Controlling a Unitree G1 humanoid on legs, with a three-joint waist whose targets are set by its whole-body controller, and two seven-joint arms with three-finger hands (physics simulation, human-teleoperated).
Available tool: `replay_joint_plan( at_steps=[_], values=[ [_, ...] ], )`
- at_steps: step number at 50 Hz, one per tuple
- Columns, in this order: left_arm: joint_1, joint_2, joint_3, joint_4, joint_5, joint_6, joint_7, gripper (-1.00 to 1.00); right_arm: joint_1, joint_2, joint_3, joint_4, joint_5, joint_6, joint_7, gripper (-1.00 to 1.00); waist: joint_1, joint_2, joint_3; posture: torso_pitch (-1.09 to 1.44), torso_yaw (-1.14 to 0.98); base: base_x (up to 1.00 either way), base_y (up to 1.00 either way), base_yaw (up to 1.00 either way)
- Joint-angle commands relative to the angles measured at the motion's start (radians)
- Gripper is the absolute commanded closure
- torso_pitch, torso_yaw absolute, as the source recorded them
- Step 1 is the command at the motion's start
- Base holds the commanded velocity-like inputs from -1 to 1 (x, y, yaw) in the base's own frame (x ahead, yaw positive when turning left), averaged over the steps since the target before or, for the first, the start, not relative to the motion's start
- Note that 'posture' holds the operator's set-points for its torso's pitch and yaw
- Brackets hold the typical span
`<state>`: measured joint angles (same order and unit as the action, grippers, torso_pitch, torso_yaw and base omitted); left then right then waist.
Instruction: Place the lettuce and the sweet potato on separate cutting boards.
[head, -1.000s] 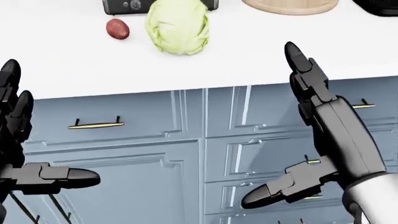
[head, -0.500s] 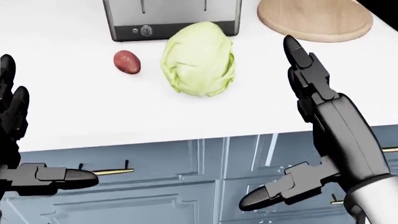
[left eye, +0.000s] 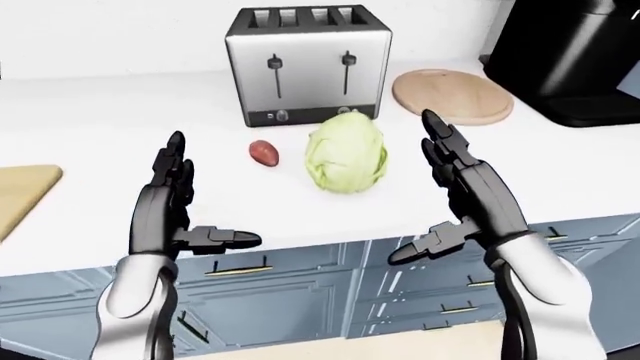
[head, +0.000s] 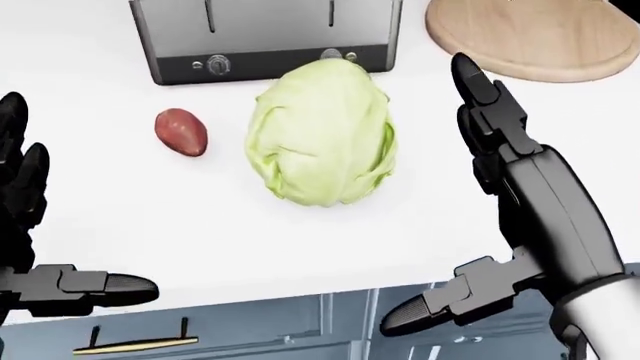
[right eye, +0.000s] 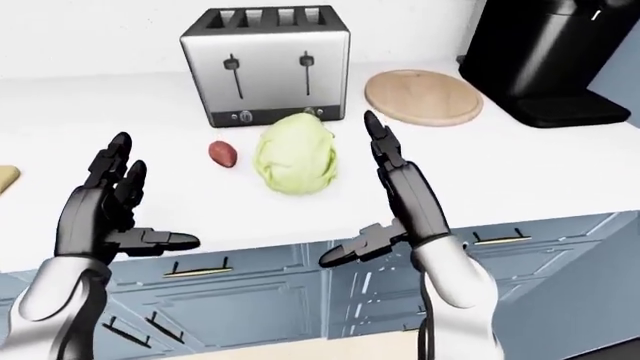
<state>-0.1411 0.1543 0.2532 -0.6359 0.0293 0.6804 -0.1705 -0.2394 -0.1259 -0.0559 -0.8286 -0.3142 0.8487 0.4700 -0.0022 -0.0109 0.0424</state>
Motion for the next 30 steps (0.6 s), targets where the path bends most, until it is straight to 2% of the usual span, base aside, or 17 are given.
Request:
replay_joint_plan(
  at_steps=[1, 4, 10, 17, 26, 30],
  values=[
    [-0.022, 0.009, 0.003, -0.039, -0.006, -0.029, -0.001, -1.00, -0.021, -0.002, -0.004, -0.034, -0.003, -0.020, -0.012, -1.00, 0.002, 0.012, -0.018, 0.00, 0.00, 0.00, 0.00, 0.00],
    [-0.022, 0.010, 0.004, -0.042, -0.008, -0.028, -0.002, -1.00, -0.025, 0.000, 0.002, -0.037, -0.002, -0.014, -0.015, -1.00, 0.003, 0.013, -0.040, 0.00, 0.00, 0.00, 0.00, 0.00],
    [-0.015, 0.007, -0.001, -0.043, -0.006, -0.032, -0.002, -1.00, -0.020, 0.003, 0.005, -0.038, 0.000, -0.020, -0.021, -1.00, 0.002, 0.020, -0.048, 0.00, 0.00, 0.00, 0.00, 0.00],
    [-0.014, 0.004, -0.006, -0.048, 0.000, -0.030, -0.002, -1.00, -0.064, -0.023, -0.008, -0.011, -0.004, -0.007, -0.008, -1.00, -0.001, 0.022, -0.045, 0.00, 0.00, 0.00, 0.00, 0.00],
    [-0.008, -0.001, -0.007, -0.046, 0.002, -0.037, -0.004, -1.00, -0.232, -0.066, 0.005, 0.125, -0.049, -0.010, 0.050, -1.00, -0.005, 0.022, -0.037, 0.00, 0.00, 0.00, 0.00, 0.00],
    [-0.004, -0.001, -0.005, -0.044, 0.002, -0.043, -0.006, -1.00, -0.279, -0.063, 0.015, 0.210, -0.066, -0.047, 0.071, -1.00, -0.005, 0.024, -0.034, 0.00, 0.00, 0.00, 0.00, 0.00]
  ],
)
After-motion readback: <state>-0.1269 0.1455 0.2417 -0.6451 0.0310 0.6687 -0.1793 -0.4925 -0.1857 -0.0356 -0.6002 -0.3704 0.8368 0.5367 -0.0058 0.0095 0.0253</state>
